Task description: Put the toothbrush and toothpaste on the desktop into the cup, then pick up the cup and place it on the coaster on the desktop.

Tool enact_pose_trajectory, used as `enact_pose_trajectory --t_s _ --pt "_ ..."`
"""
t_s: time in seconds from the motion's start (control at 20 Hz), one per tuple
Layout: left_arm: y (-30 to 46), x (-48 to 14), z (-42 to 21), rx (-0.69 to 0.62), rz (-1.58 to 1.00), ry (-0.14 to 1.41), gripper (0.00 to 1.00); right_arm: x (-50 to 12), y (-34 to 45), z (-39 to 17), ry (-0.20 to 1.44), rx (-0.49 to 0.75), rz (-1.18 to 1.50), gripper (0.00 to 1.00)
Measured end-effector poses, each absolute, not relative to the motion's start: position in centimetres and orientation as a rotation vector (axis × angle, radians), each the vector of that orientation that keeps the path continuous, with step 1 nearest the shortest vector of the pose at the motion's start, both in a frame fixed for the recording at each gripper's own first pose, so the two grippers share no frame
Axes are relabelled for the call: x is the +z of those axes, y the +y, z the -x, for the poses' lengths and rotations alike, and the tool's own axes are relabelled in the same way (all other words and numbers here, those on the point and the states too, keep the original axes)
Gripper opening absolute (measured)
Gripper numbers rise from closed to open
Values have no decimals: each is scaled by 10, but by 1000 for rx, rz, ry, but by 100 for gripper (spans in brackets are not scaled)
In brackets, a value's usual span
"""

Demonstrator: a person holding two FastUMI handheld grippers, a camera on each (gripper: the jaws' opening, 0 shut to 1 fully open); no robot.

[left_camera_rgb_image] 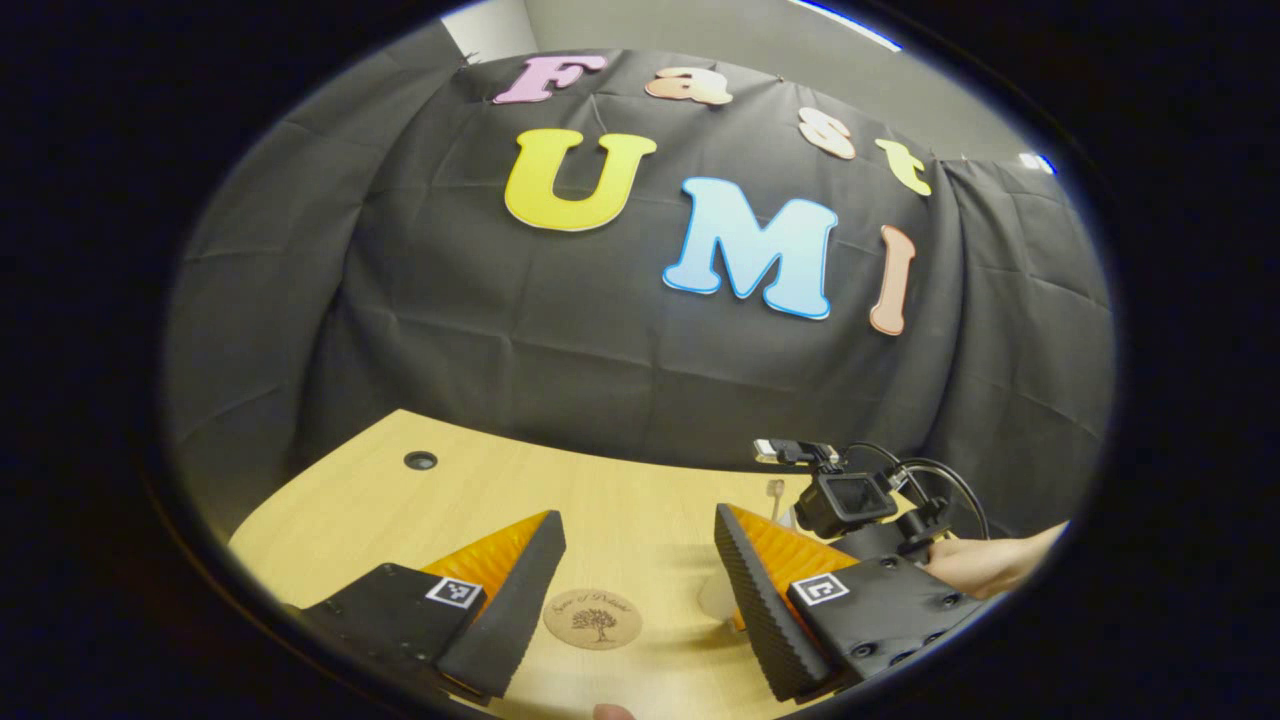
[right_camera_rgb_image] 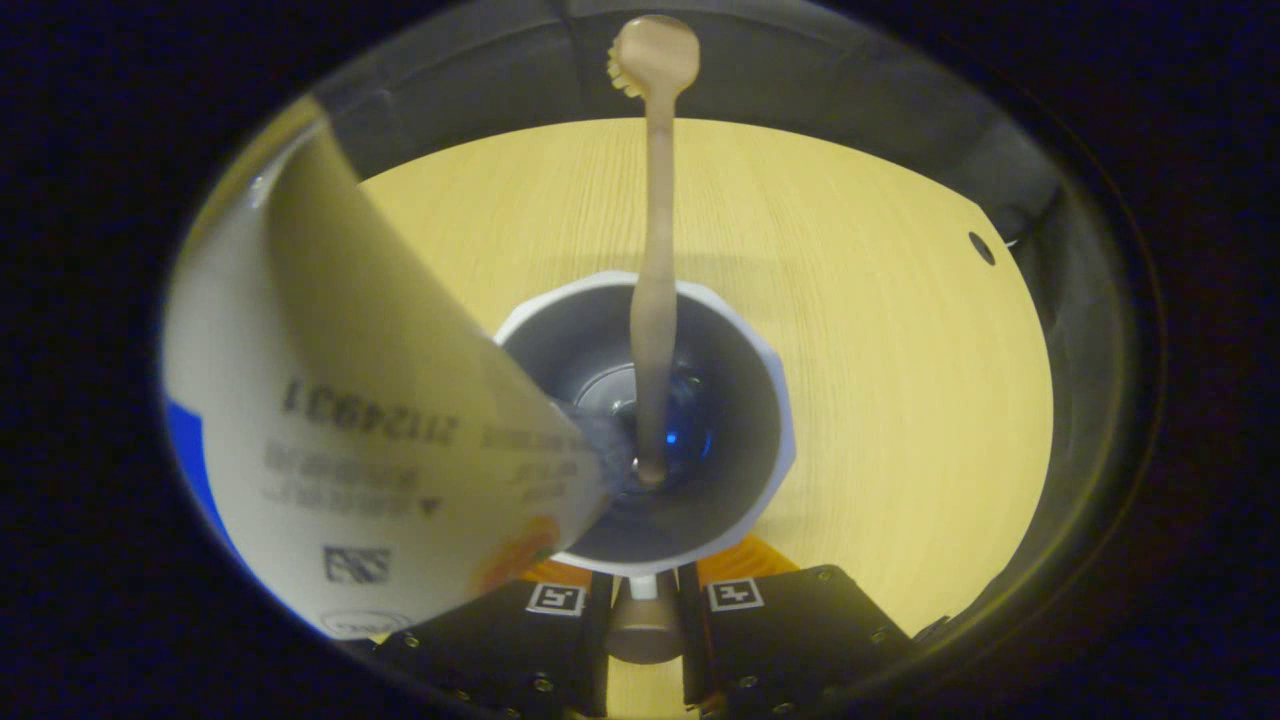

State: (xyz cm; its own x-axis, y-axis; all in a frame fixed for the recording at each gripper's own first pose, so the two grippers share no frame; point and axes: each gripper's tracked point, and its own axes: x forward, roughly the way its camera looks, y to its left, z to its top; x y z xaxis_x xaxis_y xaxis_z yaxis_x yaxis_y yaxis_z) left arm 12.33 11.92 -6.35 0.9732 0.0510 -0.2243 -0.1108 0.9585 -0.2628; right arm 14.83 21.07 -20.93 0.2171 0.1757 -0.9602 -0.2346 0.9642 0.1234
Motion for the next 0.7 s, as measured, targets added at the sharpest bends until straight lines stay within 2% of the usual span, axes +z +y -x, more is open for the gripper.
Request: enact_pose_trajectory --t_s 0.7 --pt "167 -53 -62 199 287 199 98 -177 278 -123 1271 439 105 28"
